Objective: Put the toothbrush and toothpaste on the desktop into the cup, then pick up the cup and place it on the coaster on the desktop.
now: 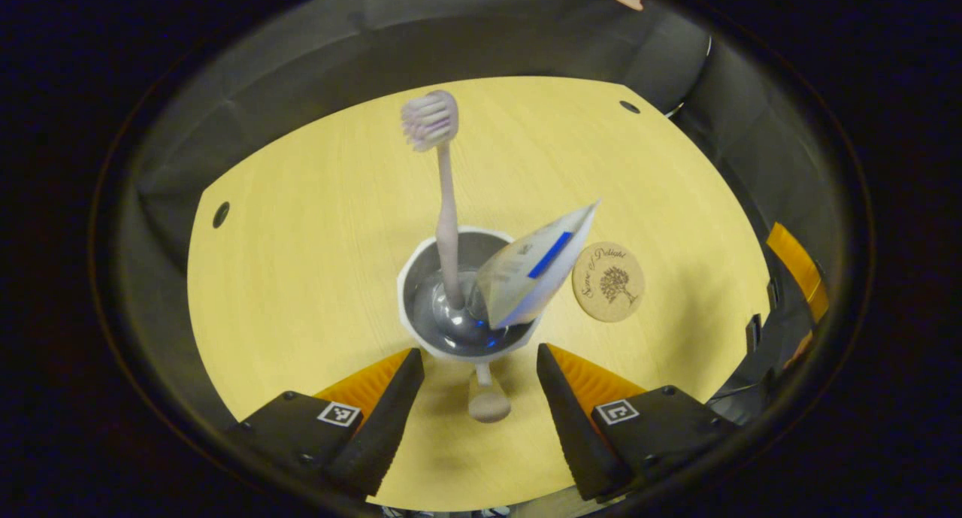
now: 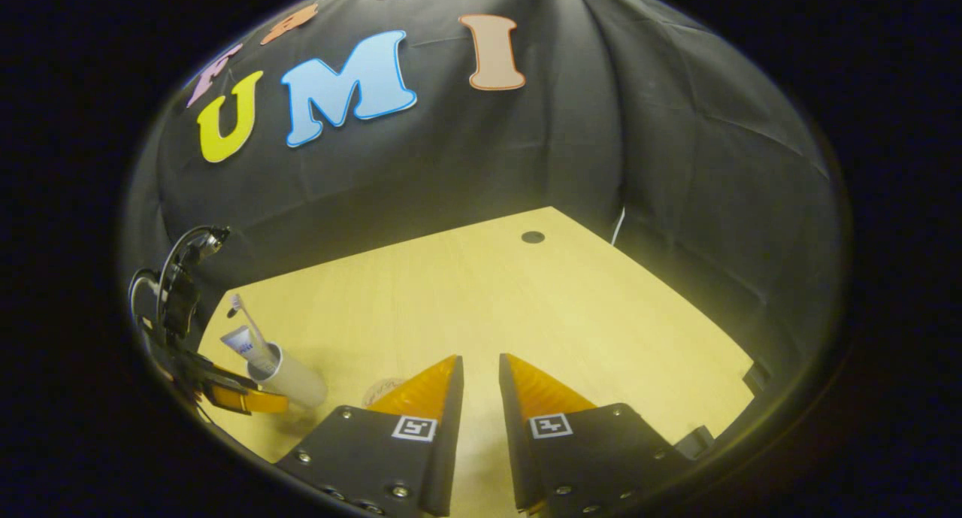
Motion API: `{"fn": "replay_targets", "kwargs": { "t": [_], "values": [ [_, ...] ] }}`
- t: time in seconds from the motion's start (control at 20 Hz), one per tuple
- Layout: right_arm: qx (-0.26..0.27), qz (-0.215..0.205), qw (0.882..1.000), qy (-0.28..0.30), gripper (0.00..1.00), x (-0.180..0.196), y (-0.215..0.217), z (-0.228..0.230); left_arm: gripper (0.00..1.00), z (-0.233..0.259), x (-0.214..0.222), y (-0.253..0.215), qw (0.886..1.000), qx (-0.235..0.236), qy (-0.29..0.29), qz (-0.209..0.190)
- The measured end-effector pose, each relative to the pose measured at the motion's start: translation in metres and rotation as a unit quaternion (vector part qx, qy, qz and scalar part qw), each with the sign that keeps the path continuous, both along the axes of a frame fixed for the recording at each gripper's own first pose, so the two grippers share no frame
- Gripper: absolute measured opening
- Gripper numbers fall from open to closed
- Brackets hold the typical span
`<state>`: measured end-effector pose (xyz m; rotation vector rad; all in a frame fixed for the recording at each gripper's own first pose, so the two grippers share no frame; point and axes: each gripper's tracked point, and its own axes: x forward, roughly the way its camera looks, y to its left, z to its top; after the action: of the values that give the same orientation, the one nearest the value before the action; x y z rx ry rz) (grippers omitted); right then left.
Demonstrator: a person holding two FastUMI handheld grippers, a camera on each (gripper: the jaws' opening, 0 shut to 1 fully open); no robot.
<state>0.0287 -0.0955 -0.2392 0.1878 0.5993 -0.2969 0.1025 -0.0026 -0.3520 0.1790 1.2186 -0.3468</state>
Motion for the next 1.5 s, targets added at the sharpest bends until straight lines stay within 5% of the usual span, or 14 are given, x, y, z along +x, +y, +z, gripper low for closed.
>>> {"fn": "replay_targets", "kwargs": {
  "t": [0.15,0.4,0.85,1.5],
  "values": [
    [0.003,-0.005,1.0,0.006,0.3,0.002,-0.009,-0.006,0.89,-0.015,0.004,-0.002,1.0,0.011,0.019,0.004],
    [0.02,-0.018,1.0,0.014,0.3,0.007,-0.02,-0.016,0.34,-0.022,-0.003,-0.004,0.999,0.005,0.048,0.019],
    [0.026,-0.006,0.999,0.021,0.3,0.008,-0.017,-0.024,0.28,-0.017,-0.005,-0.018,0.999,-0.009,0.035,0.021],
    [0.04,-0.045,0.998,0.011,0.3,-0.01,-0.043,-0.026,0.29,0.018,0.0,-0.091,0.998,-0.028,0.009,-0.049]
  ]
}}
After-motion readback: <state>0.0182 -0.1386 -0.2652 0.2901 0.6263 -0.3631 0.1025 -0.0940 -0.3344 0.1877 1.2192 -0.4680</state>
